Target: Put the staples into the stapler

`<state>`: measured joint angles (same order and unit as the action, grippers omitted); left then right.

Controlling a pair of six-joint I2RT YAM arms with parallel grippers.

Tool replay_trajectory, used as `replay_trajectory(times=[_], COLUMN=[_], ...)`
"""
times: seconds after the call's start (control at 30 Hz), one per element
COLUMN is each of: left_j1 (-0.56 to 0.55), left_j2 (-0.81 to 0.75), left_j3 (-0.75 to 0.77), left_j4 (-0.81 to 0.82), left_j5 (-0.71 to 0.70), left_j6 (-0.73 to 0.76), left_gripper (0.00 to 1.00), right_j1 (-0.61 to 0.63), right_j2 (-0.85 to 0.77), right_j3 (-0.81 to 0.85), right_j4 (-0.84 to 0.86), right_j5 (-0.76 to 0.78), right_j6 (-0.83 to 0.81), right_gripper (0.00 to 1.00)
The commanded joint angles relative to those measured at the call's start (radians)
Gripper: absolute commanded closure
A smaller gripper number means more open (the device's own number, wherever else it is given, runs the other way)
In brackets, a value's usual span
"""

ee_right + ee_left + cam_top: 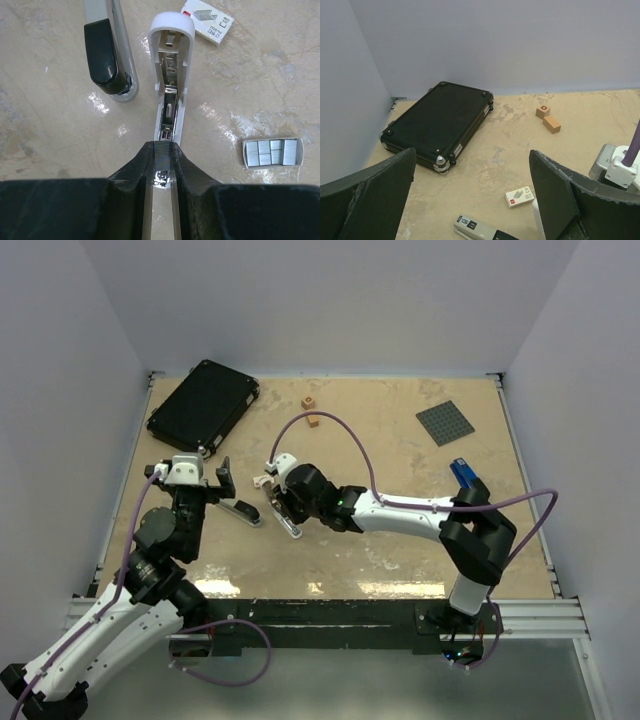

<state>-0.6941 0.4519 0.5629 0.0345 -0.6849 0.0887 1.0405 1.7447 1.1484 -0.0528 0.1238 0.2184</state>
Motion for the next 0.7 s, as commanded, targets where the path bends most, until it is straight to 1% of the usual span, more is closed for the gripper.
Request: replay_trajectory(times=[0.0,0.67], left_j1=[0.007,0.010], left_j2=[-0.012,-0.018], left_j3=[0.017,0.017], left_j4=[0.018,0.016], left_j5=[-0.008,-0.007], left_j6=[-0.018,-0.021], left_gripper=[0.00,0.00], right_j1=[0.006,0.006], right_j2=[0.022,0.088], right_j3=[-0.019,-0.032], right_j4=[0.102,0.143], right_j5=[0.030,-0.003], right_j6=[0.033,0.044], right_gripper=[0.89,0.89])
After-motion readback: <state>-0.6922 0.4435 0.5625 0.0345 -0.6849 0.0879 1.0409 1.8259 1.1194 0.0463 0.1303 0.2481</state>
